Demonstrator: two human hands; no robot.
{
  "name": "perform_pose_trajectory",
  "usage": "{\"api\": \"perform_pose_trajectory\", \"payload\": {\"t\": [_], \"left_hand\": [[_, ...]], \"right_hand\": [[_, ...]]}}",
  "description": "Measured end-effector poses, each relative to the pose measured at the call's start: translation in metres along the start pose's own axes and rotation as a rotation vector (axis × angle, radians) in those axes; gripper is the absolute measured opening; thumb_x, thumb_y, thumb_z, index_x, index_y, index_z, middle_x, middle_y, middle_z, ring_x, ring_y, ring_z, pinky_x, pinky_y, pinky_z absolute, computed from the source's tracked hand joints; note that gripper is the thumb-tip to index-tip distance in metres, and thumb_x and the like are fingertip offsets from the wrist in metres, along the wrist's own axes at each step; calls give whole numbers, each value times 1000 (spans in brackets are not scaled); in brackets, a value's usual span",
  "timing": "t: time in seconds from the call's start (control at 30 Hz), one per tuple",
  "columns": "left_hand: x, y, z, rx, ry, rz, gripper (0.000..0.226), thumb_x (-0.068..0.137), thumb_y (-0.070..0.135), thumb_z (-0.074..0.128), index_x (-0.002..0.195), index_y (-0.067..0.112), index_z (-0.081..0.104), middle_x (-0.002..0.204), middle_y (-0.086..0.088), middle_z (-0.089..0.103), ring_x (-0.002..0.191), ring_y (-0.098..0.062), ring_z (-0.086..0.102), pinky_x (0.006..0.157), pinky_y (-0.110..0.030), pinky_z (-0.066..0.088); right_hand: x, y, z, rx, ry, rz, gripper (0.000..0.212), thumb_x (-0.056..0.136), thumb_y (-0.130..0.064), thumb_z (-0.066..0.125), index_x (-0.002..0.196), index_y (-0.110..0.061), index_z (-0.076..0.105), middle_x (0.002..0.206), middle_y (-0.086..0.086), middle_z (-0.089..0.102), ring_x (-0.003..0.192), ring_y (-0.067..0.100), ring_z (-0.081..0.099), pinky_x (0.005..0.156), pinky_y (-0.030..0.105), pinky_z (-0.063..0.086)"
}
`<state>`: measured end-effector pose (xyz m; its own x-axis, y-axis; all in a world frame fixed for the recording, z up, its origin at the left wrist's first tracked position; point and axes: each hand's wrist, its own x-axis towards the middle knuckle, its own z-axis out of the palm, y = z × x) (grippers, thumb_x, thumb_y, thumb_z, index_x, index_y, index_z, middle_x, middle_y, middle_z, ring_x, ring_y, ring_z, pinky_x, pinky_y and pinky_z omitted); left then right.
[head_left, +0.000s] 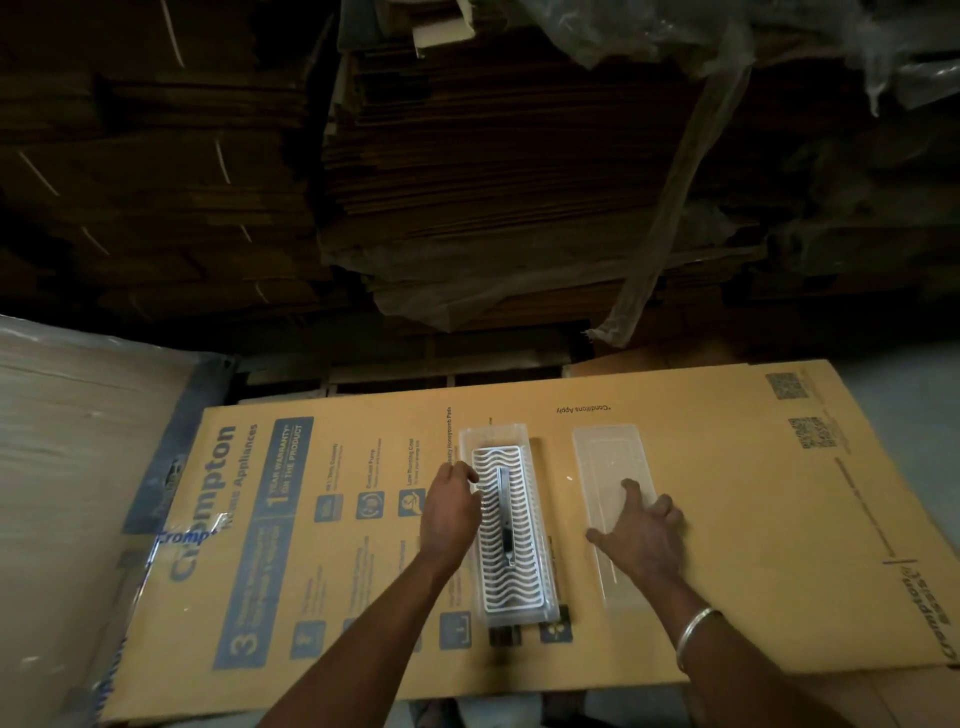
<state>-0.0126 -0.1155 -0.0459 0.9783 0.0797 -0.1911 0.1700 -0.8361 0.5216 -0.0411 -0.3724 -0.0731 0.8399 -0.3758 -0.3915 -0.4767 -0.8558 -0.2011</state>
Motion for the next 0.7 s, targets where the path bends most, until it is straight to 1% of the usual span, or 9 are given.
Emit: {"api": "perform_pose_trajectory", "payload": {"t": [0.1,0.17,0.27,0.33,0.43,0.5,0.6,0.63,0.7], "left_hand": [[-8,-11,-2,-131,14,-49,27,93,20,67,115,14,54,113,-2,51,90,-18,55,76,-32,45],[-11,-19,-1,-193,19,-59,30,92,22,68,116,13,52,112,-2,52,95,-19,54,76,-30,43],[-15,-28,1,-264,-15,-75,26,92,26,67,111,14,52,103,-3,58,90,-21,57,72,-30,41],[-19,-35,3,-308,-52,-76,25,95,31,64,110,15,54,97,-3,65,85,-20,63,69,-35,46],[-25,-43,2,-359,-148,-77,20,99,36,56,107,18,58,90,-4,72,76,-24,70,67,-39,56],[-28,-49,-1,-421,-220,-109,21,101,37,49,103,19,59,84,-7,75,70,-25,72,65,-40,58],[-31,-56,-2,-558,-313,-218,29,103,33,47,99,8,61,83,-13,75,69,-26,71,70,-45,60],[-32,-57,-4,-616,-360,-260,29,102,31,47,96,7,62,83,-14,74,69,-25,68,71,-46,60],[-33,-56,-11,-689,-461,-343,22,99,21,46,89,11,62,81,-14,72,69,-25,65,70,-43,58]], "right_hand": [[-4,-19,-13,10,27,-25,104,60,-68,77,144,-34,26,130,19,34,114,37,35,85,47,52],[-10,-38,-25,20,52,-57,104,60,-72,73,144,-36,24,130,19,32,113,37,35,87,47,51],[-27,-69,-38,38,72,-116,107,60,-79,68,146,-40,18,131,19,31,113,36,36,87,47,52],[-44,-90,-36,26,56,-175,110,59,-81,66,147,-41,14,134,20,30,116,37,36,87,47,52],[-66,-114,-23,19,-8,-230,112,60,-82,65,149,-41,11,134,19,29,118,36,35,89,46,51],[-76,-125,-12,-19,-46,-247,112,62,-83,62,151,-40,8,136,19,27,119,36,33,89,45,50],[-85,-132,6,-72,-95,-233,112,65,-80,63,153,-40,6,138,20,26,121,35,30,89,45,48],[-86,-133,10,-84,-95,-231,113,65,-81,62,154,-40,5,138,19,26,119,35,30,88,45,47],[-87,-133,14,-107,-81,-238,116,63,-86,58,154,-39,4,137,19,25,118,35,30,86,44,47]]}}
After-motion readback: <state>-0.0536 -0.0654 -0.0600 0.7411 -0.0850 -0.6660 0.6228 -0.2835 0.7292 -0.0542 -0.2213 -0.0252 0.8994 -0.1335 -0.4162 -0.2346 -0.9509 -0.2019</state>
